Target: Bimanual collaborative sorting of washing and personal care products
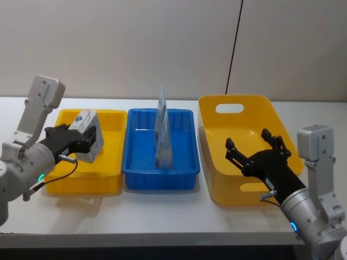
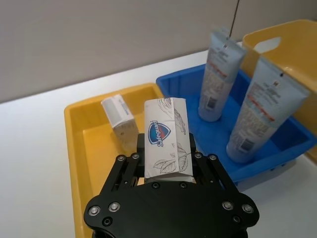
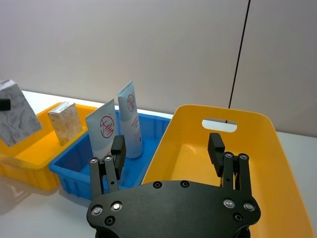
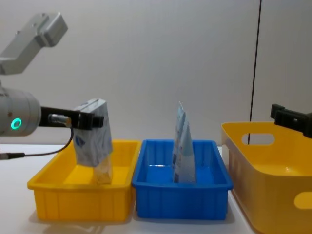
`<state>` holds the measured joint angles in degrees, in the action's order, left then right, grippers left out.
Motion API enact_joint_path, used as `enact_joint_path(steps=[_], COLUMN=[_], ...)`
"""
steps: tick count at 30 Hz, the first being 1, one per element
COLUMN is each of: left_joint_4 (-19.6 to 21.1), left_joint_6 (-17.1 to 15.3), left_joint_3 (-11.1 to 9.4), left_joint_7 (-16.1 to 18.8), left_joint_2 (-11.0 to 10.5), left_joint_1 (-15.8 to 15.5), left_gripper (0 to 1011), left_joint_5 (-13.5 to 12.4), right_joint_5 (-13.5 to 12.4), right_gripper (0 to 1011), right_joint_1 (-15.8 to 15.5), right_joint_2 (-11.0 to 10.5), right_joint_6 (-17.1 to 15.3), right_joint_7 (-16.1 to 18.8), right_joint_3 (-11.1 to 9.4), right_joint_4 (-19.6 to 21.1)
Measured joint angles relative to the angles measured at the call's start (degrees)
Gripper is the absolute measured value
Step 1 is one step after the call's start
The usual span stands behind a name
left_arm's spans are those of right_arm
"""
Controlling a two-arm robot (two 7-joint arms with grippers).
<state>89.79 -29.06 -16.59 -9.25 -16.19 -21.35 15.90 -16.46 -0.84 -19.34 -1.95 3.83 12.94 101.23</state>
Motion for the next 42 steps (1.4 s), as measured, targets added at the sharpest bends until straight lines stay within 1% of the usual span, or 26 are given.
enact_joint_path(steps=[4,5,9,18,19,24,27,28,38,39,42], left_joint_4=[2.3,2.3,3.93,5.41,5.49,5.51,5.18,4.93,2.77,2.36,1.3], left_joint_6=[1.95,1.95,4.04,8.16,8.97,10.97,12.44,13.18,17.32,18.08,19.34], left_joint_3=[0.01,0.01,-0.08,-0.67,-0.8,-1.35,-1.81,-2.08,-3.79,-4.11,-4.8], left_joint_7=[-2.28,-2.28,-4.74,-10.31,-11.52,-14.72,-17.13,-18.45,-25.73,-27.12,-29.48], left_joint_2=[-1.33,-1.33,-2.7,-4.99,-5.31,-6.33,-6.91,-7.18,-8.22,-8.31,-8.41], left_joint_1=[0.77,0.77,1.13,0.85,0.68,-0.04,-0.67,-1.05,-3.44,-3.85,-4.78], left_gripper=[378,378,378,378,378,378,378,378,378,378,378], left_joint_5=[-0.03,-0.03,0.2,1.55,1.92,2.88,3.59,3.99,6.22,6.66,7.38], right_joint_5=[0.0,0.0,0.0,0.0,0.0,0.0,0.0,0.0,0.0,0.0,0.0], right_gripper=[1000,1000,1000,1000,1000,1000,1000,1000,1000,1000,1000], right_joint_1=[0.0,0.0,0.0,0.0,0.0,0.0,0.0,0.0,0.0,0.0,0.0], right_joint_2=[0.0,0.0,0.0,0.0,0.0,0.0,0.0,0.0,0.0,0.0,0.0], right_joint_6=[0.0,0.0,0.0,0.0,0.0,0.0,0.0,0.0,0.0,0.0,0.0], right_joint_7=[0.0,0.0,0.0,0.0,0.0,0.0,0.0,0.0,0.0,0.0,0.0], right_joint_3=[0.0,0.0,0.0,0.01,0.0,0.0,0.0,0.0,0.0,0.01,0.0], right_joint_4=[0.0,0.0,0.0,0.0,0.0,0.0,0.0,0.0,0.0,0.0,0.0])
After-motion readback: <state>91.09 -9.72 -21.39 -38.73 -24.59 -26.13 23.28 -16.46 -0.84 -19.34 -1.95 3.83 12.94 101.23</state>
